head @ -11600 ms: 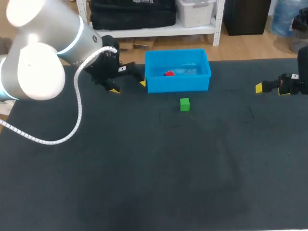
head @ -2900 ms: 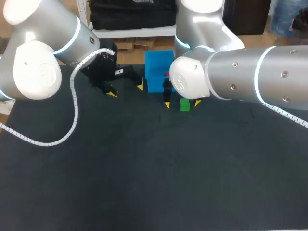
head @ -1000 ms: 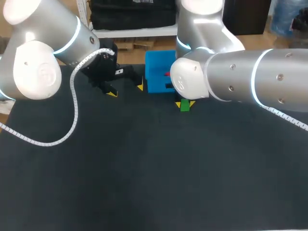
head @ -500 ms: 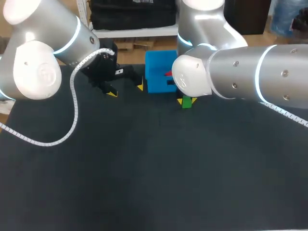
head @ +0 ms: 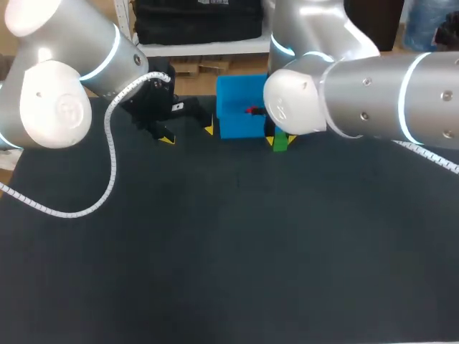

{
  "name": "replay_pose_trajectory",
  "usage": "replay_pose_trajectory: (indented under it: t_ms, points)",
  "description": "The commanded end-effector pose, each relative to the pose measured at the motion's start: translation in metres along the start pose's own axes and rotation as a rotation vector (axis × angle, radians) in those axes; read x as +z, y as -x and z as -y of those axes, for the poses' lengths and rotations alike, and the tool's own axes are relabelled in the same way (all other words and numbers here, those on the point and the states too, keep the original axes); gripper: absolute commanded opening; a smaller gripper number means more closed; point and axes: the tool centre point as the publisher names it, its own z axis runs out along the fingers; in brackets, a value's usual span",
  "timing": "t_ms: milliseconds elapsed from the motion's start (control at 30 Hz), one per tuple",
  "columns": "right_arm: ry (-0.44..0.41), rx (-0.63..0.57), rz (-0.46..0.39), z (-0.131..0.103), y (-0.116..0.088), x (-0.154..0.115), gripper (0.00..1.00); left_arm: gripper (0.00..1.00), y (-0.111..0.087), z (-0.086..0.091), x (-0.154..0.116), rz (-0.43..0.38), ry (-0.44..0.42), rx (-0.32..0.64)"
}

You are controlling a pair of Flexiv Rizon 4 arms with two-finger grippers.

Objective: Use the left arm to pick the red cube and place it into the blue plastic box first, then use the right arm to grasp the green cube and put it into the same blue plastic box after the first action is fully finished.

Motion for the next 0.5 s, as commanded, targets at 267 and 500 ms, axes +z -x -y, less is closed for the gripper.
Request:
replay_pose_trajectory:
  t_ms: [267,500]
  points:
    - [0.018,-0.009,0.057,0.007,-0.002,-0.031,0.0,1.0,0.0,-0.001,0.0,0.0,-0.003,0.001]
    - [0.03,-0.017,0.083,0.01,0.003,-0.051,0.0,1.0,0.0,-0.001,0.0,0.0,-0.003,0.001]
